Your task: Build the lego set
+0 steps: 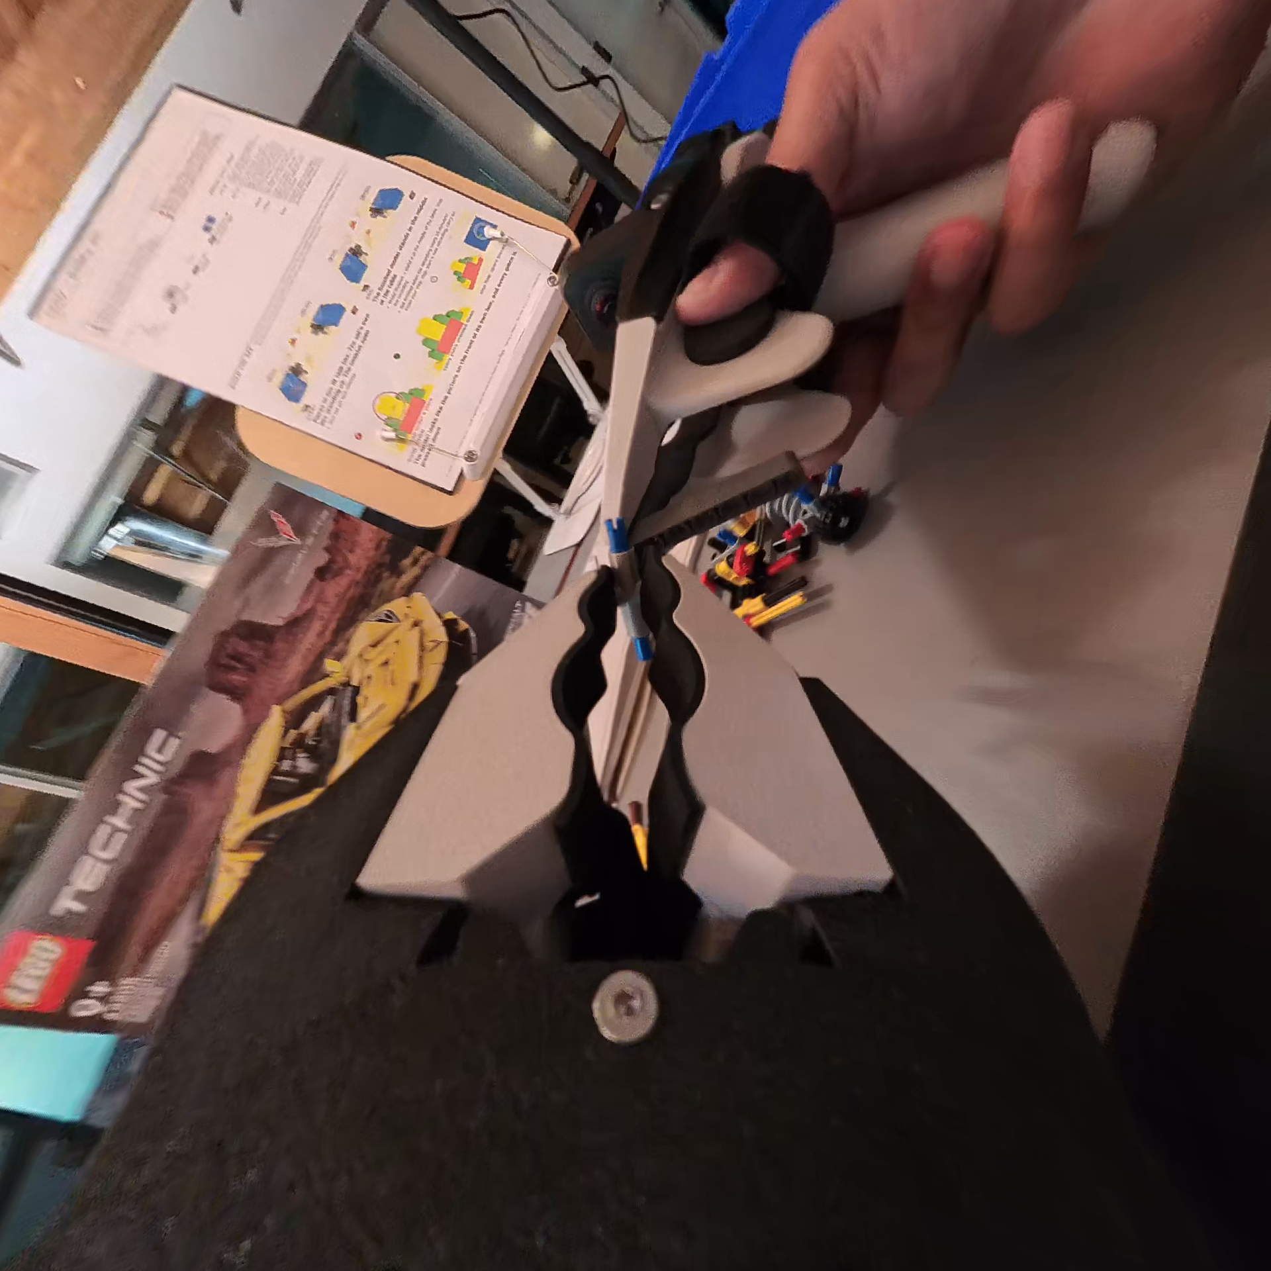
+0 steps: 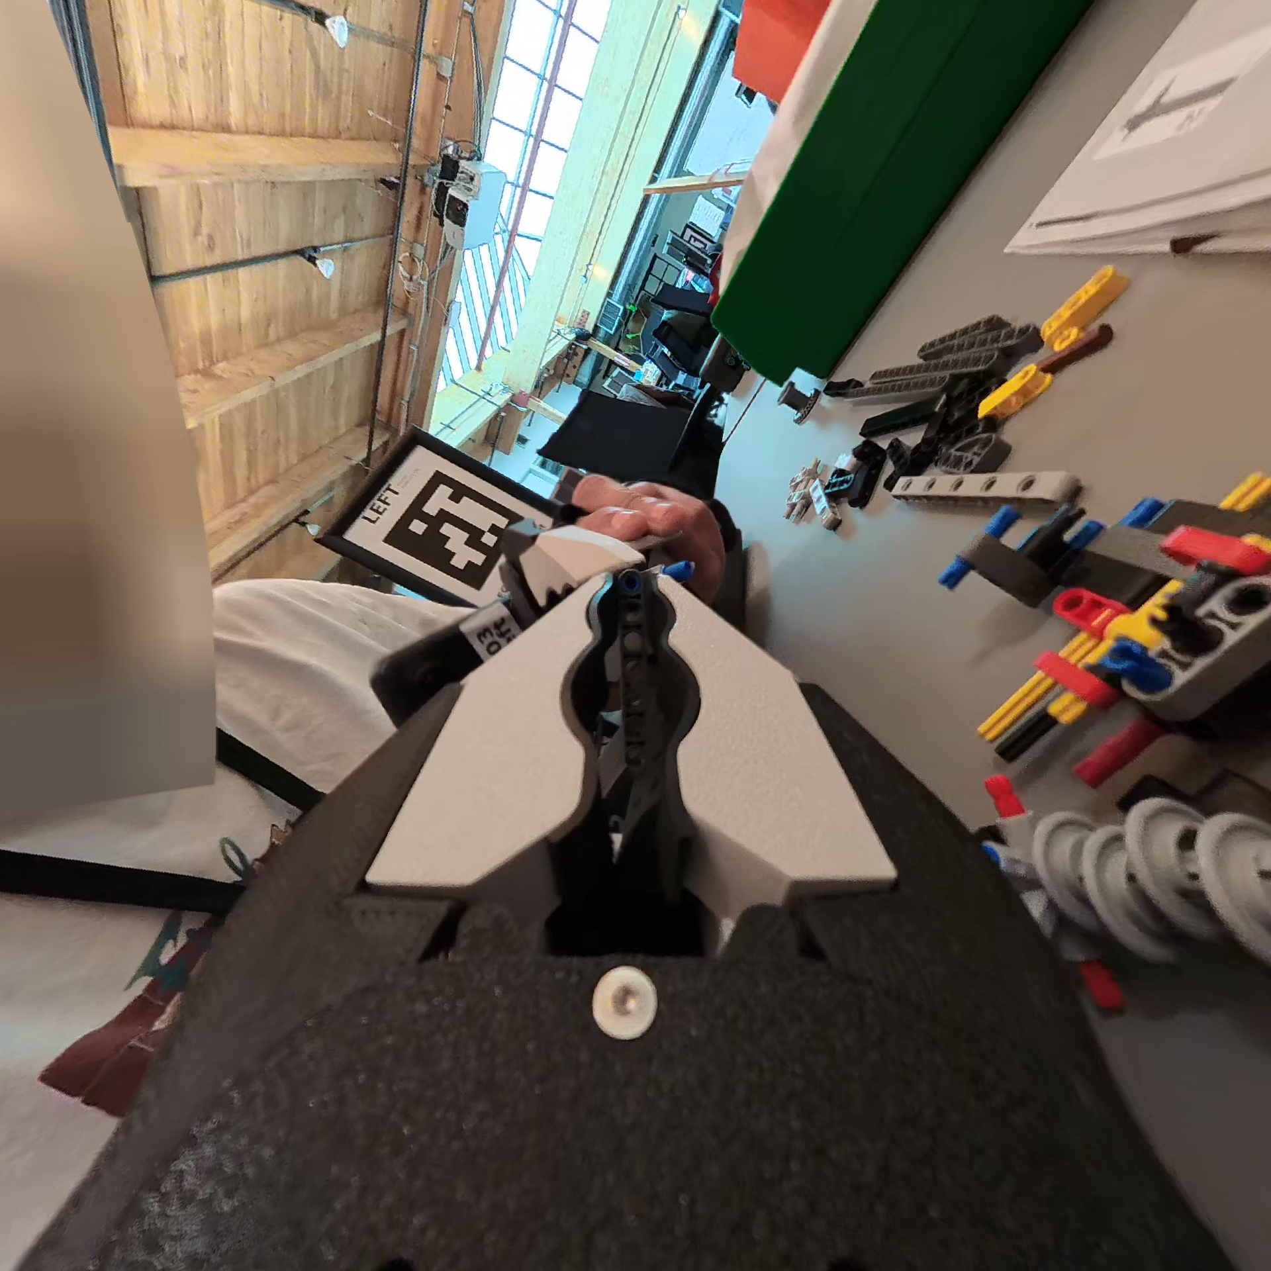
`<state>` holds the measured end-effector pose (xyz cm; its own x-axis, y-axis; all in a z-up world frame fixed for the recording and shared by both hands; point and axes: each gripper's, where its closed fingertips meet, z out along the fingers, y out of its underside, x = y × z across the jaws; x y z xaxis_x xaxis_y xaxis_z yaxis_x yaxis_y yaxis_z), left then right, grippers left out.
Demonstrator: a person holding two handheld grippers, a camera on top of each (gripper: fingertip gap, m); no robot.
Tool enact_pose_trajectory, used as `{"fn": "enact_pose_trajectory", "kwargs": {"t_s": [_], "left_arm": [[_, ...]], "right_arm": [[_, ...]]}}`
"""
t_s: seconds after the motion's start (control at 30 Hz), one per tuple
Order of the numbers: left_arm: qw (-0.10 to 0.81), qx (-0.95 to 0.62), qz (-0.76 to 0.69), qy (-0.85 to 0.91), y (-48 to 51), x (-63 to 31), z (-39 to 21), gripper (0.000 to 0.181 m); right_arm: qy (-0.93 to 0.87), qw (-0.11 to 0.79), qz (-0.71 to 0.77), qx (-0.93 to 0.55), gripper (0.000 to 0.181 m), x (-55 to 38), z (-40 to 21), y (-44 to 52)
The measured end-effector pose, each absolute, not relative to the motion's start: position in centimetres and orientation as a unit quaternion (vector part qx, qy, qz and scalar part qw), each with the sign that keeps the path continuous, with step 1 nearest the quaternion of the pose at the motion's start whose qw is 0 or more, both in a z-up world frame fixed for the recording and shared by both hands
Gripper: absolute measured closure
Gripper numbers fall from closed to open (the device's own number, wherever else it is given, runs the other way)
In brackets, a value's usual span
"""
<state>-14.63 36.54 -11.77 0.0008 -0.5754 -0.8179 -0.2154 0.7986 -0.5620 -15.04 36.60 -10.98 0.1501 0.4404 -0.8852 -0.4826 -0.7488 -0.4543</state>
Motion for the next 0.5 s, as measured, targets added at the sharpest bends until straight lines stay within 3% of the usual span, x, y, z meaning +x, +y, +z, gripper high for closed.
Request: {"fn": "enact_pose_trajectory", "kwargs": {"t_s": [0.13, 0.27, 0.5], "left_arm": [[0.664, -0.259, -0.094, 0.695, 36.6, -14.8, -11.9, 0.176], [0.650, -0.313, -0.178, 0.669, 37.1, -15.5, -10.7, 0.175], [0.645, -0.299, -0.182, 0.679, 36.6, -15.2, -11.1, 0.175]], "right_arm": [[0.028, 0.340, 0.665, -0.664, 0.176, -14.9, -11.2, 36.5], [0.027, 0.437, 0.614, -0.657, 0.176, -10.7, -9.3, 37.0], [-0.022, 0.397, 0.609, -0.686, 0.175, -13.6, -10.2, 36.4]]}}
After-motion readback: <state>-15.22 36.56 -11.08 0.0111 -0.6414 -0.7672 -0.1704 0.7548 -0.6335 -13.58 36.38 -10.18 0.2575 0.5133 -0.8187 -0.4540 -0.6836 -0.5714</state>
